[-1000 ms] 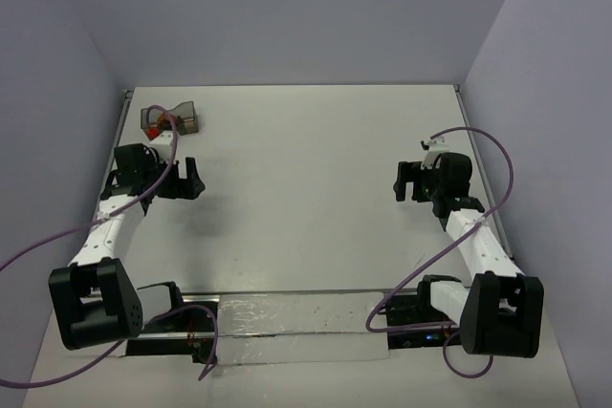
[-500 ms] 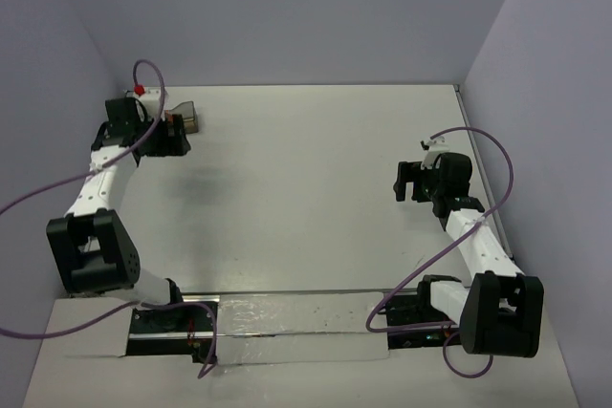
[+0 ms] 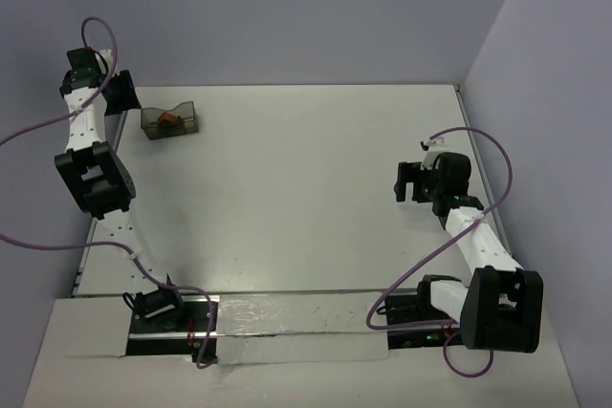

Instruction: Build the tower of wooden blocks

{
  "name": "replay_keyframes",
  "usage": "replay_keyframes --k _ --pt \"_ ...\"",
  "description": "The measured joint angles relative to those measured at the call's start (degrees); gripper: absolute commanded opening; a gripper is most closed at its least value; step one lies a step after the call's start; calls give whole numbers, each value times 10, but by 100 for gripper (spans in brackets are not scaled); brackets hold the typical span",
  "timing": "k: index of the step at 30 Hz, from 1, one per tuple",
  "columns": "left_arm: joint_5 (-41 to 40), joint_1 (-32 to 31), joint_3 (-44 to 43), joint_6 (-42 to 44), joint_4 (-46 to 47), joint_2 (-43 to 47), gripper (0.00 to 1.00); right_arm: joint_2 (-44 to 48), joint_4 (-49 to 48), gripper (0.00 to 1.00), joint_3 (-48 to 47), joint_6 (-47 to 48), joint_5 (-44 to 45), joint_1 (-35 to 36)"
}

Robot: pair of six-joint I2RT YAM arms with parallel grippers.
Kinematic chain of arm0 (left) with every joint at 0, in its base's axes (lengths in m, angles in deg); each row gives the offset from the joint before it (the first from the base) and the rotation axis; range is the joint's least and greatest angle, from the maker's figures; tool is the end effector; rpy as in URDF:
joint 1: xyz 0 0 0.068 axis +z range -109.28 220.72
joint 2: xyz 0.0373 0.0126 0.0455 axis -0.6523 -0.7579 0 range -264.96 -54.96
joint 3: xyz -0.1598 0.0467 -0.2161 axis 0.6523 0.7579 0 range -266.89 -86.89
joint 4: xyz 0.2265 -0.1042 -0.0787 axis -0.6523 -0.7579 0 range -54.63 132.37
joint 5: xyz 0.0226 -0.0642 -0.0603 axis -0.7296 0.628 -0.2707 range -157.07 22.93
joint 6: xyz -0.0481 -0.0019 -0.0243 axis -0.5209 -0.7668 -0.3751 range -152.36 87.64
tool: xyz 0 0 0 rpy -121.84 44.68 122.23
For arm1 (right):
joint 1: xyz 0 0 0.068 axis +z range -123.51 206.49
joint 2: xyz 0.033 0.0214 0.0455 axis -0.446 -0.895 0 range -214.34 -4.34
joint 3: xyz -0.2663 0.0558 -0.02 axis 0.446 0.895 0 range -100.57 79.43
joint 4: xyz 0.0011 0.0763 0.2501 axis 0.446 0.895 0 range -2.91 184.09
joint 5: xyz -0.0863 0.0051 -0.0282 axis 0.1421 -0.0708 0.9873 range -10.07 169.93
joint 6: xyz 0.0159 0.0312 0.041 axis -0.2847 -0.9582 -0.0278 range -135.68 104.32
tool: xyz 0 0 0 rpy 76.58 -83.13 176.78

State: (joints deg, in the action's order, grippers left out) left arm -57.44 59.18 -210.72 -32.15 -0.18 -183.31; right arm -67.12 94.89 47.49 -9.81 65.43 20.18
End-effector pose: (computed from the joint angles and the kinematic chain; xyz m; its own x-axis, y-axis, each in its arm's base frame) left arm 0.4830 0.1548 0.2810 -0.6952 -0.2283 -0.6816 -0.2017 0.9721 -0.1199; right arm 0.2246 -0.0160 0.2064 -0.6083 -0.0324 -0.7930 -0.1511 0.9856 0.0756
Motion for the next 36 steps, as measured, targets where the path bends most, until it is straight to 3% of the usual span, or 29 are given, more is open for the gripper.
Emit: replay_keyframes --k 22,36 --pt "-49 -2 -42 8 -14 -119 59 -21 4 100 -9 0 0 0" --pt "-38 -2 -46 -28 26 -125 53 -34 4 100 -12 0 0 0"
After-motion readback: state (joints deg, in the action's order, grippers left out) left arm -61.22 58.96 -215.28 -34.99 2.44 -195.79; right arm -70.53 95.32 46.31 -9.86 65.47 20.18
